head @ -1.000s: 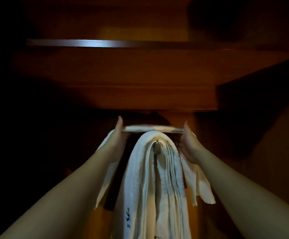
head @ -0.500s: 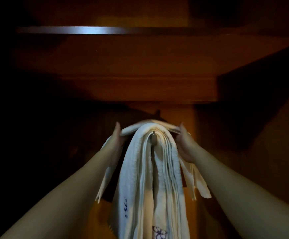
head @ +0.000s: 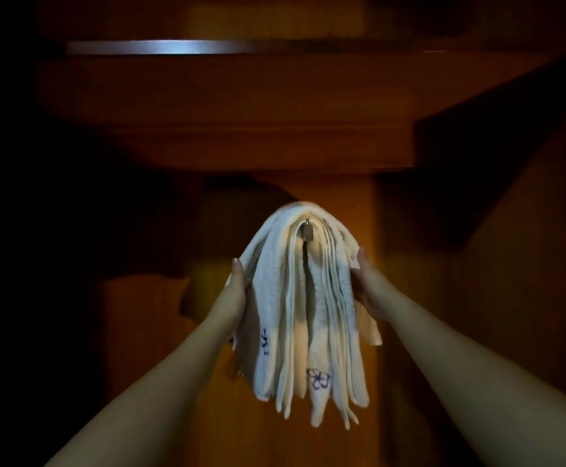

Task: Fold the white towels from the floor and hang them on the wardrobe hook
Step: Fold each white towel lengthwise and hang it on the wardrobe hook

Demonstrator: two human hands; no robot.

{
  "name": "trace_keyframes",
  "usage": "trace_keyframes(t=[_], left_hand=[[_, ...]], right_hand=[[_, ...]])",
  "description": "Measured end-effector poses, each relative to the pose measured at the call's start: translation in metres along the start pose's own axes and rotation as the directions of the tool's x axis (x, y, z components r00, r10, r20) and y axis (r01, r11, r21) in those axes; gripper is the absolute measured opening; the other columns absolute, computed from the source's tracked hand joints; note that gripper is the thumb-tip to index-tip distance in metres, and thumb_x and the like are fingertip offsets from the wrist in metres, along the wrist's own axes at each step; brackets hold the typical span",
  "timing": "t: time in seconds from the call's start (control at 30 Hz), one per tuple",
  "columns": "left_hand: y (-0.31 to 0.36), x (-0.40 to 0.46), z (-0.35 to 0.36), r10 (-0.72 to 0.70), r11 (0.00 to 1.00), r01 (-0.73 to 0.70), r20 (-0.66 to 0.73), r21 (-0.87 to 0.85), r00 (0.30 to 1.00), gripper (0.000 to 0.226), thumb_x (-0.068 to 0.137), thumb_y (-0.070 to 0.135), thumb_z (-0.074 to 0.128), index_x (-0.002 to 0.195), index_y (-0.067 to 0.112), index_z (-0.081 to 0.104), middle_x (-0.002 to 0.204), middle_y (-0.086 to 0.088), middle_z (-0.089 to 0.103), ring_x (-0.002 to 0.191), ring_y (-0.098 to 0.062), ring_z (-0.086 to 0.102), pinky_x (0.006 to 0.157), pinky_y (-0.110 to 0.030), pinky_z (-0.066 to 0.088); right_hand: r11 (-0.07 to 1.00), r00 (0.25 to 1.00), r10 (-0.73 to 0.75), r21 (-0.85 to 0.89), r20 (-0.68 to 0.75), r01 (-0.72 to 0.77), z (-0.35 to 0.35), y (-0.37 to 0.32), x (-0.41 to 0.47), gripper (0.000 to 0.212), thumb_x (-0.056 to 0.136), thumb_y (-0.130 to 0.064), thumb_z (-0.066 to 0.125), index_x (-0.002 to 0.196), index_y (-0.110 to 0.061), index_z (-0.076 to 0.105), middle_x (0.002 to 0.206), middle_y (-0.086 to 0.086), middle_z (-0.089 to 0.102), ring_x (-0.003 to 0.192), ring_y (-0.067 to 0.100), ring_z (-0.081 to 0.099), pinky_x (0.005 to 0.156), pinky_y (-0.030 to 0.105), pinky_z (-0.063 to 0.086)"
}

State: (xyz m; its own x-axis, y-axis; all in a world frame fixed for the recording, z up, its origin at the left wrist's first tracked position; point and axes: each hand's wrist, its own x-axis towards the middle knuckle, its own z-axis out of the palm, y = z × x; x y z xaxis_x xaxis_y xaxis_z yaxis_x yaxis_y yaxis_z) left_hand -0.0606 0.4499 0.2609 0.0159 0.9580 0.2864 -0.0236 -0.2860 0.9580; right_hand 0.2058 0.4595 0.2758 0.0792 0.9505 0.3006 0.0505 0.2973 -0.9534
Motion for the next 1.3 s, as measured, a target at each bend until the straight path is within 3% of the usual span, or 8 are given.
trace_keyframes(t=[0.17,0.27,0.33,0.7,0.77,0.9,1.03,1.3], left_hand=[[-0.014,-0.047,-0.007,-0.013,0.989,0.037,-0.163,0.146,0.987,0.078,0.098,0.072,0.019,0.115,0.014,0.068,0.096,-0.001,0.068,0.088,-0.016,0.063,0.067,-0.03,0.044],[-0.021,-0.085,-0.013,-0.049,0.988,0.064,-0.105,0.141,0.993,0.058,0.103,0.06,0.035,0.125,0.015,0.064,0.116,-0.003,0.066,0.102,-0.019,0.061,0.074,-0.033,0.048],[-0.028,-0.113,-0.016,0.008,0.955,0.0,-0.028,0.297,1.0,0.048,0.106,0.047,0.04,0.134,0.014,0.059,0.125,-0.009,0.064,0.105,-0.021,0.061,0.073,-0.03,0.047],[-0.134,-0.272,0.023,-0.129,0.75,-0.189,0.42,0.634,0.898,0.048,0.102,0.036,0.053,0.148,0.021,0.047,0.149,-0.003,0.052,0.13,-0.015,0.052,0.098,-0.03,0.044],[-0.155,-0.301,0.039,-0.173,0.734,-0.221,0.492,0.642,0.853,0.05,0.103,0.038,0.051,0.15,0.025,0.043,0.149,0.0,0.05,0.116,-0.005,0.054,0.079,-0.019,0.04],[-0.195,-0.351,0.08,-0.232,0.748,-0.241,0.583,0.618,0.779,0.049,0.103,0.038,0.052,0.15,0.027,0.043,0.15,0.003,0.049,0.127,-0.011,0.052,0.086,-0.018,0.038],[-0.247,-0.403,0.134,-0.301,0.766,-0.25,0.674,0.593,0.675,0.041,0.103,0.034,0.053,0.143,0.026,0.051,0.144,0.002,0.053,0.1,0.002,0.052,0.068,-0.013,0.038],[-0.34,-0.501,0.287,-0.463,0.686,-0.364,0.764,0.63,0.45,0.037,0.103,0.033,0.052,0.138,0.023,0.057,0.139,0.0,0.057,0.122,-0.018,0.057,0.088,-0.03,0.044]], right_hand=[[0.994,0.972,0.015,-0.1,-0.233,-0.039,-0.005,0.011,-0.061,0.064,0.102,-0.066,0.028,0.126,-0.018,0.064,0.127,0.005,0.065,0.111,0.019,0.06,0.102,0.04,0.038],[0.973,0.951,-0.015,-0.225,-0.31,-0.058,-0.003,0.018,-0.111,0.039,0.102,-0.06,0.038,0.102,-0.031,0.065,0.118,-0.002,0.068,0.089,0.004,0.059,0.074,0.025,0.039],[0.916,0.942,-0.023,-0.384,-0.335,-0.114,-0.001,0.028,-0.148,0.041,0.1,-0.06,0.043,0.114,-0.029,0.066,0.122,-0.001,0.067,0.083,0.001,0.054,0.064,0.023,0.034],[0.579,0.963,0.208,-0.772,-0.17,-0.261,-0.002,0.108,-0.38,0.058,0.101,-0.049,0.053,0.152,-0.024,0.041,0.159,0.003,0.038,0.143,0.023,0.041,0.111,0.038,0.037],[0.556,0.951,0.249,-0.776,-0.186,-0.297,-0.016,0.127,-0.418,0.058,0.101,-0.049,0.053,0.153,-0.025,0.04,0.161,0.003,0.036,0.143,0.022,0.04,0.112,0.037,0.036],[0.51,0.9,0.327,-0.749,-0.287,-0.424,-0.049,0.173,-0.489,0.059,0.099,-0.051,0.054,0.152,-0.026,0.041,0.16,0.0,0.038,0.143,0.019,0.041,0.115,0.036,0.034],[0.461,0.822,0.414,-0.689,-0.391,-0.559,-0.094,0.227,-0.568,0.055,0.099,-0.047,0.055,0.148,-0.024,0.047,0.152,0.0,0.047,0.138,0.018,0.046,0.106,0.027,0.032],[0.328,0.619,0.581,-0.545,-0.528,-0.772,-0.199,0.316,-0.7,0.049,0.099,-0.04,0.057,0.145,-0.022,0.052,0.151,0.002,0.05,0.132,0.024,0.052,0.103,0.031,0.039]])
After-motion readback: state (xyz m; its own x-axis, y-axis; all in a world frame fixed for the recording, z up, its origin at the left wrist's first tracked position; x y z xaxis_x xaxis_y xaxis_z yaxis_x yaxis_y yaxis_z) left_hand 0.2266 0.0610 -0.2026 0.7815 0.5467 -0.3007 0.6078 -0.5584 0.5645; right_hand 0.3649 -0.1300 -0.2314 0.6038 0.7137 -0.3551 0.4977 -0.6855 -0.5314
